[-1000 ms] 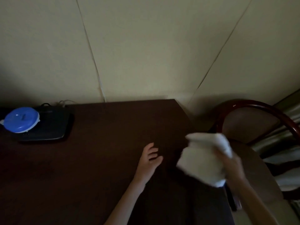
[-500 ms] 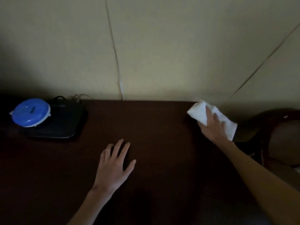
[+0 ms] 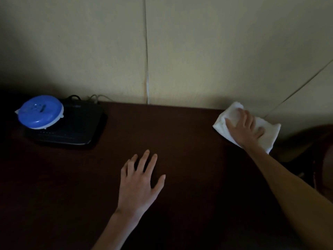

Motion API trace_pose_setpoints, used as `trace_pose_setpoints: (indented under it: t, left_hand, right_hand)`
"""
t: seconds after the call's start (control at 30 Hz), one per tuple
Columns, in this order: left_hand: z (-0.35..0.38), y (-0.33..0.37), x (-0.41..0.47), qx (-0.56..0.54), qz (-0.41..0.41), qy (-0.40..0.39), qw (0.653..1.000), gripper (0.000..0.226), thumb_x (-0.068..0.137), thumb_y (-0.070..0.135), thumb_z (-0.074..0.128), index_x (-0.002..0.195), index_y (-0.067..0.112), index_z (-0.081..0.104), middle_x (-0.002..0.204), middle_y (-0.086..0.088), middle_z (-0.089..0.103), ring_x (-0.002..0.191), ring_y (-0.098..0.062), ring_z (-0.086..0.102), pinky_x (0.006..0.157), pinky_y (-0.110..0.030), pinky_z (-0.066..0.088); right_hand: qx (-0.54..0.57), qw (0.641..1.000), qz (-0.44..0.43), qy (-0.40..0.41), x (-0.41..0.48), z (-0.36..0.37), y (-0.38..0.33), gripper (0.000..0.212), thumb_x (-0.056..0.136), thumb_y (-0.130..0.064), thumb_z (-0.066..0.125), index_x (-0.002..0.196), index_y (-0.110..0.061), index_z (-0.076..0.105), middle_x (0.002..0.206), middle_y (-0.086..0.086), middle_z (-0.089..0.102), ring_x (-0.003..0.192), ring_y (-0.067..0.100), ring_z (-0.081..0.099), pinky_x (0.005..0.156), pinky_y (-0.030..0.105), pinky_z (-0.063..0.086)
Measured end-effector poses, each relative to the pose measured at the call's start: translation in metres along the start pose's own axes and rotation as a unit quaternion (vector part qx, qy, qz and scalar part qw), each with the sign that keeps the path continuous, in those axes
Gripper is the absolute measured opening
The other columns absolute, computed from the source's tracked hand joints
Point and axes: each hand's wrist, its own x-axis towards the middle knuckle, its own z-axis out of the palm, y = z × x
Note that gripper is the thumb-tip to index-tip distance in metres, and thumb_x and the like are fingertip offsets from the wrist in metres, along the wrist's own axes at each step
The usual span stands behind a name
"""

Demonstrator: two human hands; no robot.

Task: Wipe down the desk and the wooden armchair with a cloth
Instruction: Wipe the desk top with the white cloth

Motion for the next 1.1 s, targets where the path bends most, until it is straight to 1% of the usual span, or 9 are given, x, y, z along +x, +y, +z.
trace_pose_setpoints:
  t: [0.07,0.23,0.37,0.53,0.67,0.77,0.83,0.97,1.1]
  left_hand:
    - [0.003,0.0,0.001,0.004,-0.002,0.008,1.0,0.066,0.087,0.069,0.027,0.141,0.033,0.042,0.15,0.004,0.042,0.132,-0.027,0.043,0.102,-0.047,0.041]
    - [0.008,-0.002,0.002,0.006,-0.007,0.003,1.0,0.068,0.087,0.072,0.02,0.144,0.036,0.032,0.155,0.005,0.033,0.137,-0.028,0.034,0.105,-0.049,0.037]
    - [0.004,0.0,-0.001,0.01,-0.005,-0.004,1.0,0.069,0.088,0.07,0.023,0.145,0.033,0.032,0.154,0.001,0.034,0.137,-0.033,0.034,0.105,-0.052,0.036]
    - [0.003,0.005,-0.002,0.026,-0.013,-0.012,0.999,0.067,0.09,0.067,0.029,0.146,0.03,0.03,0.156,-0.002,0.031,0.137,-0.036,0.031,0.106,-0.054,0.034]
    - [0.004,0.008,-0.003,0.021,-0.012,0.003,1.0,0.065,0.091,0.064,0.034,0.143,0.025,0.036,0.153,-0.007,0.035,0.134,-0.04,0.035,0.104,-0.058,0.036]
    - [0.005,0.01,-0.003,0.016,-0.012,0.007,1.0,0.064,0.091,0.062,0.037,0.143,0.024,0.037,0.152,-0.008,0.036,0.133,-0.041,0.035,0.102,-0.059,0.036]
    - [0.003,0.01,-0.004,0.014,-0.011,0.01,1.0,0.064,0.091,0.061,0.039,0.142,0.023,0.038,0.151,-0.008,0.037,0.131,-0.041,0.036,0.101,-0.059,0.038]
    - [0.0,0.01,-0.004,0.027,-0.009,0.007,1.0,0.065,0.09,0.062,0.039,0.142,0.024,0.04,0.151,-0.006,0.039,0.131,-0.039,0.038,0.1,-0.055,0.039]
    - [0.005,0.005,-0.002,0.045,-0.002,0.029,0.999,0.065,0.089,0.065,0.038,0.14,0.026,0.044,0.148,-0.003,0.044,0.128,-0.034,0.043,0.096,-0.051,0.042]
  right_hand:
    - [-0.049,0.998,-0.035,-0.013,-0.001,0.006,0.003,0.067,0.09,-0.068,0.016,0.147,-0.044,-0.012,0.161,-0.003,-0.002,0.148,0.027,-0.003,0.112,0.065,-0.002]
    - [-0.145,0.976,-0.16,-0.038,-0.06,0.01,0.011,0.065,0.087,-0.065,0.006,0.146,-0.049,-0.014,0.162,-0.008,-0.006,0.148,0.03,0.0,0.112,0.068,0.007]
    - [-0.148,0.957,-0.245,-0.042,-0.181,0.009,0.042,0.066,0.092,-0.061,0.012,0.152,-0.041,-0.003,0.163,-0.002,-0.003,0.149,0.031,-0.001,0.111,0.069,0.007]
    - [-0.148,0.944,-0.289,-0.061,-0.385,0.002,0.15,0.064,0.095,-0.061,0.026,0.153,-0.036,0.019,0.163,0.003,0.01,0.149,0.036,0.008,0.105,0.074,0.013]
    - [-0.171,0.932,-0.315,-0.048,-0.467,-0.017,0.189,0.061,0.097,-0.058,0.022,0.153,-0.036,0.014,0.163,0.002,0.005,0.15,0.031,0.003,0.107,0.065,0.015]
    - [-0.138,0.939,-0.304,-0.085,-0.452,-0.021,0.186,0.072,0.089,-0.068,0.036,0.152,-0.038,0.019,0.163,0.0,0.01,0.149,0.033,0.01,0.1,0.072,0.021]
    - [-0.114,0.947,-0.289,-0.081,-0.401,-0.018,0.169,0.075,0.087,-0.067,0.04,0.152,-0.038,0.019,0.163,-0.001,0.013,0.148,0.033,0.015,0.103,0.074,0.019]
    - [-0.126,0.956,-0.264,-0.038,-0.237,-0.005,0.091,0.068,0.09,-0.063,0.032,0.152,-0.039,0.017,0.161,-0.002,0.021,0.148,0.029,0.016,0.106,0.074,0.018]
    - [-0.132,0.967,-0.217,-0.013,-0.097,0.012,0.022,0.068,0.087,-0.07,0.016,0.149,-0.048,0.002,0.161,-0.01,0.012,0.149,0.024,0.012,0.11,0.071,0.012]
